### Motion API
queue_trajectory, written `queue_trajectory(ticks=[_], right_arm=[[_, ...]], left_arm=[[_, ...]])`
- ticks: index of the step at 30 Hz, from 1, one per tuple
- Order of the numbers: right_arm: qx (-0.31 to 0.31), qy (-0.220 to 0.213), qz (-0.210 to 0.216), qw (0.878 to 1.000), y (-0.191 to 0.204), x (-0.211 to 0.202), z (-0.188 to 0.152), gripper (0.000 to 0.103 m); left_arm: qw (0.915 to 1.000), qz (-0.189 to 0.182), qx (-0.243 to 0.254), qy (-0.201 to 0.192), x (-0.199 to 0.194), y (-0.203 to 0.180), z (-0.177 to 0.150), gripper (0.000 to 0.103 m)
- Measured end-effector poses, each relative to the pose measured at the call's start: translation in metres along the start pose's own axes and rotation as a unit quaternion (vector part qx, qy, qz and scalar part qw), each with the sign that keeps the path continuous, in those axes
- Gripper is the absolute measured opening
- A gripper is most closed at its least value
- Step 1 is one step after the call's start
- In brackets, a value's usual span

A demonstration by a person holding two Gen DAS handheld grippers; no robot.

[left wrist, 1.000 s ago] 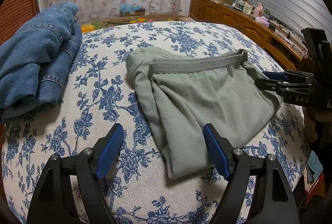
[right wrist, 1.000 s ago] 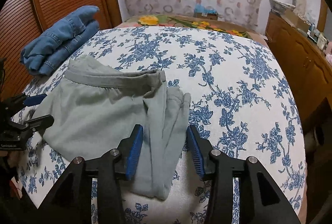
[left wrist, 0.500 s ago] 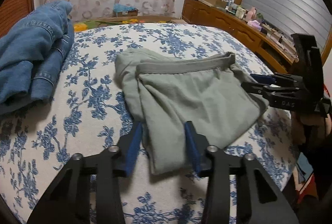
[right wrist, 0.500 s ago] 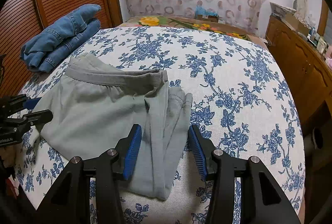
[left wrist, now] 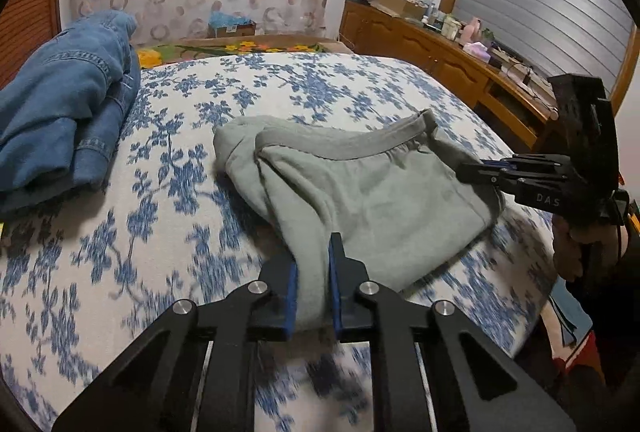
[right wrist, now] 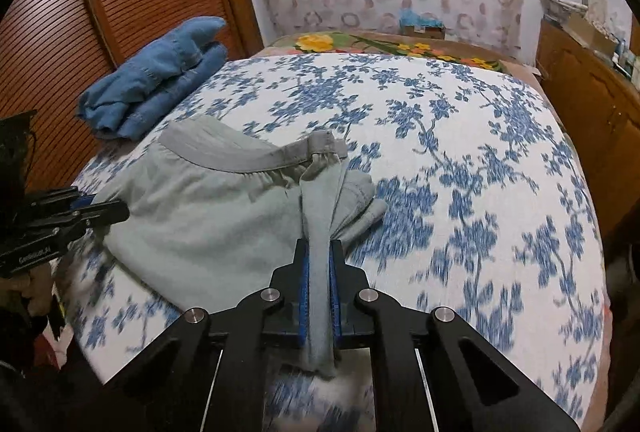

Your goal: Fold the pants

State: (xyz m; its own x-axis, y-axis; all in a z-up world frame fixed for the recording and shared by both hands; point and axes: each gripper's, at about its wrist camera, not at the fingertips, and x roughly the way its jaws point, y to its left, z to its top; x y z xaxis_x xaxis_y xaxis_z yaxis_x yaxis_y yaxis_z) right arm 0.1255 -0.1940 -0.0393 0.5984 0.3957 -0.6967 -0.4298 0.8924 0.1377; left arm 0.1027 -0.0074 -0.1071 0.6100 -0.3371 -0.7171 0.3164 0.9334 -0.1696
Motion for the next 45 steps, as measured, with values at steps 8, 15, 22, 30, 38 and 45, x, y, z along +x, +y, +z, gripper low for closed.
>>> queue_trajectory(ticks=[8,15,22,30,38,45], right_arm=[[-0.002,0.001,0.012,1.0,0.006,-0.037,-0.034,0.008],[-0.01,0.0,-0.005,1.0,0.005,-0.054,-0.044,0.008],[-0.024,-0.002,-0.017,1.0,0.013,-0.056,-0.037,0.024],[-0.034,-0.024,-0.013,0.999,0.015,-0.046,-0.016,0.029],[-0.029,-0.003,-0.003,1.0,0.009,-0.006,-0.005,0.029],[-0.016,-0.046,0.005,0.999,0.008,-0.021,-0.002,0.007]], left_arm=[[0.9999,-0.003,0.004,0.014,-0.017,-0.016,-0.027,0.016],[0.9996,0.019,0.007,0.019,-0.017,-0.02,-0.027,0.038],[0.9986,0.045,0.017,-0.018,-0.02,-0.012,-0.004,0.051],[0.9992,0.021,0.035,0.004,0.016,-0.011,0.018,0.028],[0.9987,0.026,0.031,0.03,0.035,-0.006,0.019,0.029],[0.9991,0.009,0.034,-0.022,0.008,-0.011,0.028,0.01]])
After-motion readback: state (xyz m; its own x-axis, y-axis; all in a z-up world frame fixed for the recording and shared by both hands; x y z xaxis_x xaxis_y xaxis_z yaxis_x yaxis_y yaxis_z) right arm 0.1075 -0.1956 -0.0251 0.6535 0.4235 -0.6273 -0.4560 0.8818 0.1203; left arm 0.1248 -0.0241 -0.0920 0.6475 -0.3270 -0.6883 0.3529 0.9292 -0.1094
